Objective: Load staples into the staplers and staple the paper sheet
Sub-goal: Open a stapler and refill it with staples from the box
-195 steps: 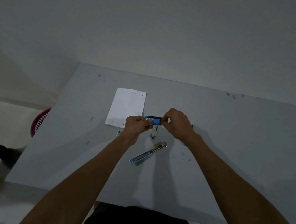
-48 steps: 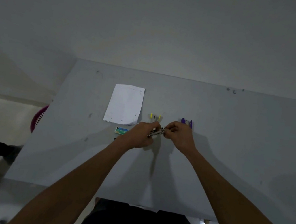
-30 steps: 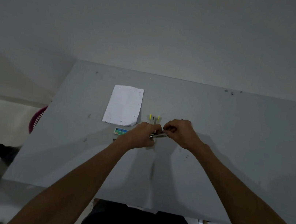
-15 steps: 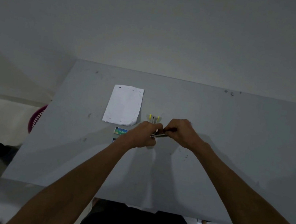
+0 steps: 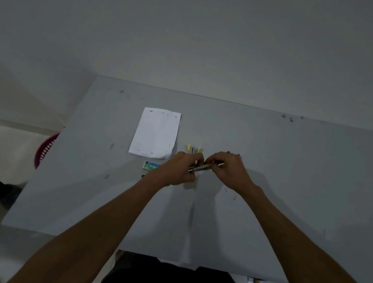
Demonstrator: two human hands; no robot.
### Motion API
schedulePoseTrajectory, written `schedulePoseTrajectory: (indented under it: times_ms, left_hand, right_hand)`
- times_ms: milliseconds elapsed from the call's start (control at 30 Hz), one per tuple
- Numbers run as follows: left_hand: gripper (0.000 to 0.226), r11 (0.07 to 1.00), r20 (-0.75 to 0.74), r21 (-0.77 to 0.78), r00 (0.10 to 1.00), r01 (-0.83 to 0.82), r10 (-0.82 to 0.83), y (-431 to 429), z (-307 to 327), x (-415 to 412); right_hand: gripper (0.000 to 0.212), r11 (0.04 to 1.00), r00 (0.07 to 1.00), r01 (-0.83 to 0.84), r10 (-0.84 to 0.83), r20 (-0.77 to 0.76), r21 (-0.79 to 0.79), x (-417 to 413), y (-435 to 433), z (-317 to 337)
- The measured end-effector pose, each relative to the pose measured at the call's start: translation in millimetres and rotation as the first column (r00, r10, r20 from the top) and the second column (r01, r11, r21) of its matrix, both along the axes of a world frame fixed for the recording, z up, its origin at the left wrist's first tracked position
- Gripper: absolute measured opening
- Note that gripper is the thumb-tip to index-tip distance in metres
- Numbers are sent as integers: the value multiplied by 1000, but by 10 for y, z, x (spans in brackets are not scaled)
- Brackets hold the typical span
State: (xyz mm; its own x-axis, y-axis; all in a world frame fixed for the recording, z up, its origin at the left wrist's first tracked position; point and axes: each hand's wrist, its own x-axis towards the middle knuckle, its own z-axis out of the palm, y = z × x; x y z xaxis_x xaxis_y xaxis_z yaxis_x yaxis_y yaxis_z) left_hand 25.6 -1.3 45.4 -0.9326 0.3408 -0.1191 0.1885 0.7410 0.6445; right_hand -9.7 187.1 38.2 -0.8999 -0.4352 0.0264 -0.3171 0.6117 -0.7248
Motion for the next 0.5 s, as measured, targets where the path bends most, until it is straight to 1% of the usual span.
schedulePoseTrajectory:
  times_ms: [67, 100, 167, 233, 267, 333, 400, 500]
  left_hand:
    - [26, 1000, -24, 9, 1000, -7, 7, 9, 12, -13]
    - [27, 1000, -27, 5, 1000, -7, 7, 9, 15, -23]
    - [28, 1000, -29, 7, 1000, -7, 8, 8, 12, -29]
    - [29, 1000, -24, 13, 1000, -5, 5, 15, 5, -26]
    - [30, 1000, -19, 16, 1000, 0, 0, 17, -3, -20]
    - [31, 1000, -11, 25, 1000, 1, -1, 14, -16, -15]
    - [31, 1000, -21, 25, 1000, -1, 1, 11, -41, -23]
    - [36, 1000, -39, 16, 999, -10, 10, 9, -51, -37]
  right_hand:
    - [16, 976, 980, 148, -124, 156, -158, 40, -27, -32]
    - [15, 950, 954, 219, -161, 253, -224, 57, -42, -52]
    - [12, 865, 874, 375, -210, 437, -334, 88, -57, -85]
    - [18, 774, 793, 495, -219, 568, -394, 103, -64, -94]
    - [22, 744, 762, 528, -202, 615, -409, 112, -72, -103]
    - [20, 704, 721, 565, -167, 673, -430, 124, -83, -126]
    - [15, 675, 693, 592, -147, 706, -440, 124, -82, -157]
    - [16, 653, 668, 614, -130, 732, -444, 131, -72, -180]
